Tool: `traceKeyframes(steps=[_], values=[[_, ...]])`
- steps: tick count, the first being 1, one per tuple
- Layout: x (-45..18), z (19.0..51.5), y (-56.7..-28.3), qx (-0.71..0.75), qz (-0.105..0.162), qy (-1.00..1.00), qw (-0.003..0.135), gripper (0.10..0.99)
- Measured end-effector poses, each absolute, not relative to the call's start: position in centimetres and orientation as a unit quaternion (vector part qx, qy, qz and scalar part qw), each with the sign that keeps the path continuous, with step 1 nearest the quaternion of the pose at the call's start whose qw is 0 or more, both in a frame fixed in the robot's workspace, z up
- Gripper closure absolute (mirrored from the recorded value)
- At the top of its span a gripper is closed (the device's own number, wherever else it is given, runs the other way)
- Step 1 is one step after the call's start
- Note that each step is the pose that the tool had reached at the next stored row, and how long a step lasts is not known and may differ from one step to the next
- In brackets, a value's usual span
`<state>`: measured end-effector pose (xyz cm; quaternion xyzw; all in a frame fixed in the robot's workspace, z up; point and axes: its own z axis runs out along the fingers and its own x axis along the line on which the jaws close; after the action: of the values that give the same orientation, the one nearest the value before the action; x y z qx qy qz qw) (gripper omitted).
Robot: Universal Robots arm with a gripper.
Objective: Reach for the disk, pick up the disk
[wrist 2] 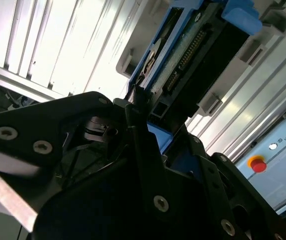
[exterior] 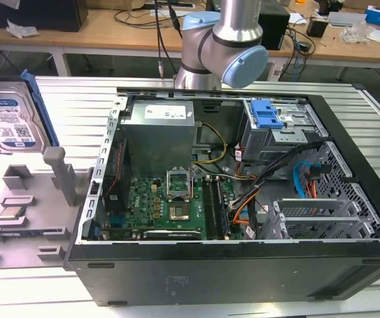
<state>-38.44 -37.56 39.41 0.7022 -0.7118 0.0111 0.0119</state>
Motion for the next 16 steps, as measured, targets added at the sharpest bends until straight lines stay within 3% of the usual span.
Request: traceKeyframes(steps=[16], values=[[-38.3,42.3,-37.6,0.702,0.011,-0.712,0.012,0.722]])
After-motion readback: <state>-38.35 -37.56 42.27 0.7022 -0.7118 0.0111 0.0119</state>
